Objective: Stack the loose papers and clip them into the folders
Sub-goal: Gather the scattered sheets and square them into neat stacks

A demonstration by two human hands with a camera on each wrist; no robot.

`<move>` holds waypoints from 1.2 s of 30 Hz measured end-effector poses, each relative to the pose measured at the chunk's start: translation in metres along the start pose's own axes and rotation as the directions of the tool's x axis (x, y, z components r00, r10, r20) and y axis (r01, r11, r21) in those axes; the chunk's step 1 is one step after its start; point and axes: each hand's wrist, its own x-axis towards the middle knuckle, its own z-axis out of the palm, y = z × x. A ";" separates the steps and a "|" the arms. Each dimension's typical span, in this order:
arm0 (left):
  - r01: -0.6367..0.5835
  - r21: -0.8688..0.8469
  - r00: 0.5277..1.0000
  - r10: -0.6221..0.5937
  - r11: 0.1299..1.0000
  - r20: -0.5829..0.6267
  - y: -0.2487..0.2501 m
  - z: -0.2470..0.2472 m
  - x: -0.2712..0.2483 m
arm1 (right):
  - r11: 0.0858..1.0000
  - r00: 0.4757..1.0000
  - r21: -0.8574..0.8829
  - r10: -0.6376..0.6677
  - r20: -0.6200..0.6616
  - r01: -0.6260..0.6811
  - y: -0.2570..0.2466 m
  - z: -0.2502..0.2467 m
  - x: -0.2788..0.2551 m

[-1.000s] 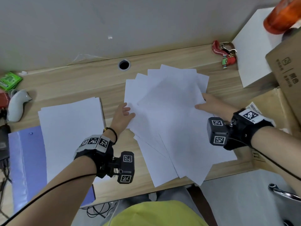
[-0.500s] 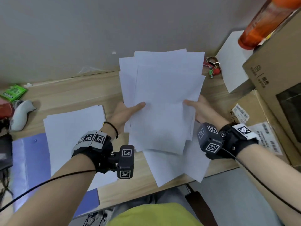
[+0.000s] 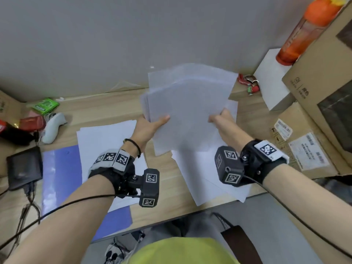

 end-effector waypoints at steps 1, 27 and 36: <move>-0.015 -0.007 1.000 0.015 1.000 -0.006 0.003 0.001 -0.003 | 1.000 1.000 0.011 -0.013 -0.015 0.013 0.002 0.001 -0.003; -0.056 0.105 0.997 0.061 0.993 -0.048 -0.010 -0.006 -0.019 | 0.993 0.995 -0.072 0.094 0.016 -0.092 0.050 -0.006 -0.013; 0.050 0.281 0.999 -0.043 0.958 -0.033 -0.044 -0.028 -0.027 | 0.954 0.980 -0.226 0.198 -0.011 -0.195 0.084 0.011 -0.005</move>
